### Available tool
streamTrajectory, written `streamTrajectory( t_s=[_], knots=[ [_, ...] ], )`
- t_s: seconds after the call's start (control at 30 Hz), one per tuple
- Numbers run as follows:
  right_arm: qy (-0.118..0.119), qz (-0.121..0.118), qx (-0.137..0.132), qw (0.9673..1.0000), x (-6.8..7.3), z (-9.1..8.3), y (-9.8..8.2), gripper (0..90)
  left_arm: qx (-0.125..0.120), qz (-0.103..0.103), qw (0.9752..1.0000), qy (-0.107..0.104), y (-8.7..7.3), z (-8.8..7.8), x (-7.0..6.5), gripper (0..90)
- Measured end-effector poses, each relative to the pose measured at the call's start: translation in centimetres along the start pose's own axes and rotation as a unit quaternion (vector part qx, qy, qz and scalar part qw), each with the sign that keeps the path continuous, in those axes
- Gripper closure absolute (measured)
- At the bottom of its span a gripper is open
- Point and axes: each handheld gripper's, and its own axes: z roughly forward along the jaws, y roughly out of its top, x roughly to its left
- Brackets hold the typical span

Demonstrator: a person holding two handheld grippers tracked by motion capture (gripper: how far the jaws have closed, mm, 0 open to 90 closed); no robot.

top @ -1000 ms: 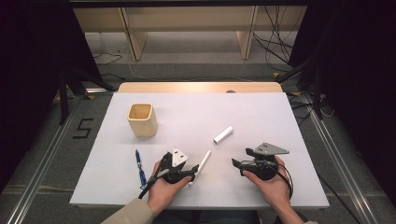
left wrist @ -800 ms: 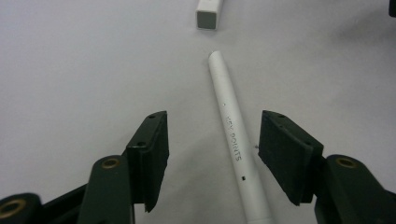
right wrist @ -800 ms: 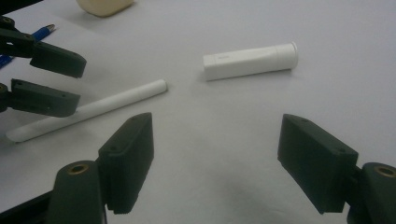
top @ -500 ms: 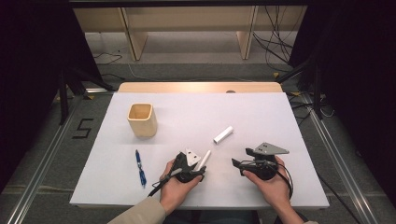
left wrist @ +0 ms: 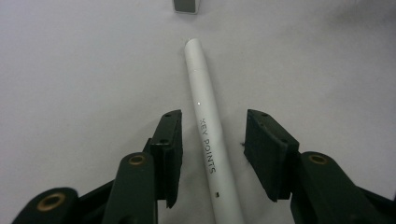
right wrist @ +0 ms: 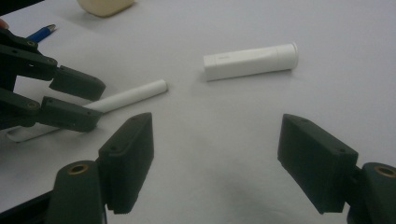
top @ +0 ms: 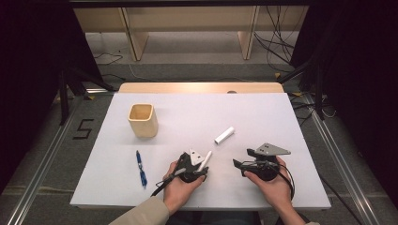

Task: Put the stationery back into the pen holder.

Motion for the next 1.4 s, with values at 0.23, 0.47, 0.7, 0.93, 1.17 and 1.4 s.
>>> streamTrajectory(
  t_s=[0.23,0.47,0.7,0.93,1.17,1.4],
  knots=[
    [0.000,-0.001,0.001,1.0000,0.01,0.02,0.00,27.8,0.002,-0.003,1.0000,-0.008,0.10,0.12,0.11,60.5],
    [0.000,0.000,0.001,1.0000,0.00,0.01,-0.01,27.8,0.002,-0.010,0.9999,-0.013,0.17,0.19,0.39,62.5],
    [0.000,0.000,0.000,1.0000,-0.02,0.03,-0.02,27.8,0.001,-0.012,0.9999,-0.010,0.12,0.22,0.44,65.3],
    [0.000,0.000,0.001,1.0000,0.01,0.05,-0.02,27.8,-0.001,-0.011,0.9999,-0.007,0.10,0.26,0.36,66.9],
    [0.000,0.000,0.000,1.0000,0.01,0.04,-0.03,27.8,-0.003,-0.010,0.9999,-0.005,0.06,0.25,0.24,69.8],
    [0.001,0.000,0.000,1.0000,0.00,0.03,-0.02,27.7,-0.005,-0.012,0.9999,-0.001,0.02,0.27,0.16,71.3]
  ],
)
